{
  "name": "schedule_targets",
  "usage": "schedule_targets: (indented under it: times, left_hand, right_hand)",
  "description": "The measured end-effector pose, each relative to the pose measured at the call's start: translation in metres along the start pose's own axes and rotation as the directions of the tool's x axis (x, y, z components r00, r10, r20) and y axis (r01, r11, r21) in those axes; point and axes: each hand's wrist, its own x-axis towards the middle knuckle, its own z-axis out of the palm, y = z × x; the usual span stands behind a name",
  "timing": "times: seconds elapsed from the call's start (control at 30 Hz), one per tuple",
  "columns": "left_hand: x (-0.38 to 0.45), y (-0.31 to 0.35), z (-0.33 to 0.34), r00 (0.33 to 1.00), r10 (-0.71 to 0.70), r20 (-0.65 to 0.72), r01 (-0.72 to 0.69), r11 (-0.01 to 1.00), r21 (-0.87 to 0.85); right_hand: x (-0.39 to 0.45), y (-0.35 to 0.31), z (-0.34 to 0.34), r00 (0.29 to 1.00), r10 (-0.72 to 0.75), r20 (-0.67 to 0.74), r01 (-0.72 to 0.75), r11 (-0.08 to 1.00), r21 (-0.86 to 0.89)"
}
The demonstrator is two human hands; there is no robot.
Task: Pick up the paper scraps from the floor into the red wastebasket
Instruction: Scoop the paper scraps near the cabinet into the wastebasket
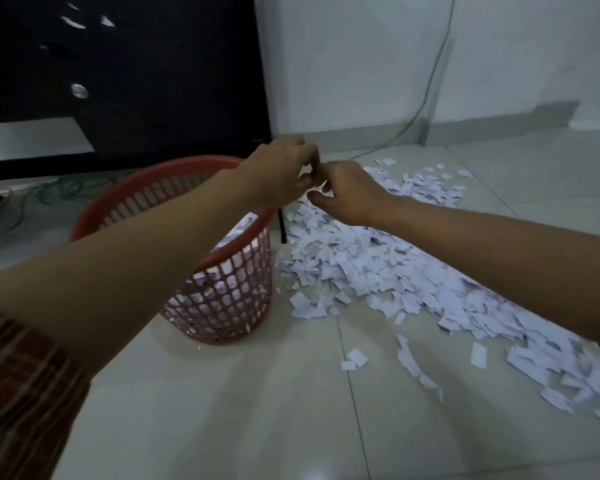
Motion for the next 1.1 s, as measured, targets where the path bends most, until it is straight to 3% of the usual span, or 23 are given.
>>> schedule_targets:
  times: [0.27, 0.4, 0.5, 0.63, 0.83, 1.0, 1.1]
  left_hand:
    - [0.02, 0.086, 0.091, 0.975, 0.072, 0.211, -0.051, 0.994, -0.101]
    - [0.003, 0.126, 0.152, 0.979, 0.043, 0.197, 0.01, 0.965, -0.262]
    - [-0.03, 0.147, 0.197, 0.979, 0.021, 0.201, 0.049, 0.94, -0.337]
    - [-0.075, 0.159, 0.244, 0.948, 0.027, 0.318, 0.061, 0.962, -0.264]
    - [-0.107, 0.192, 0.288, 0.86, -0.063, 0.507, 0.168, 0.972, -0.165]
    - [-0.107, 0.234, 0.329, 0.843, -0.069, 0.533, 0.151, 0.982, -0.111]
    - [-0.107, 0.251, 0.343, 0.868, -0.124, 0.482, 0.175, 0.982, -0.063]
  right_hand:
    - [-0.095, 0.096, 0.0, 0.969, 0.11, 0.222, -0.093, 0.992, -0.085]
    - [-0.151, 0.127, 0.02, 0.938, 0.164, 0.306, -0.147, 0.986, -0.077]
    - [-0.199, 0.142, 0.034, 0.9, 0.155, 0.408, -0.095, 0.982, -0.164]
    - [-0.253, 0.164, 0.041, 0.821, 0.129, 0.556, 0.028, 0.964, -0.264]
    - [-0.316, 0.189, 0.041, 0.821, 0.3, 0.485, -0.171, 0.941, -0.292]
    - [-0.349, 0.188, 0.05, 0.849, 0.423, 0.317, -0.345, 0.898, -0.273]
    - [-0.362, 0.182, 0.066, 0.817, 0.524, 0.241, -0.458, 0.844, -0.28]
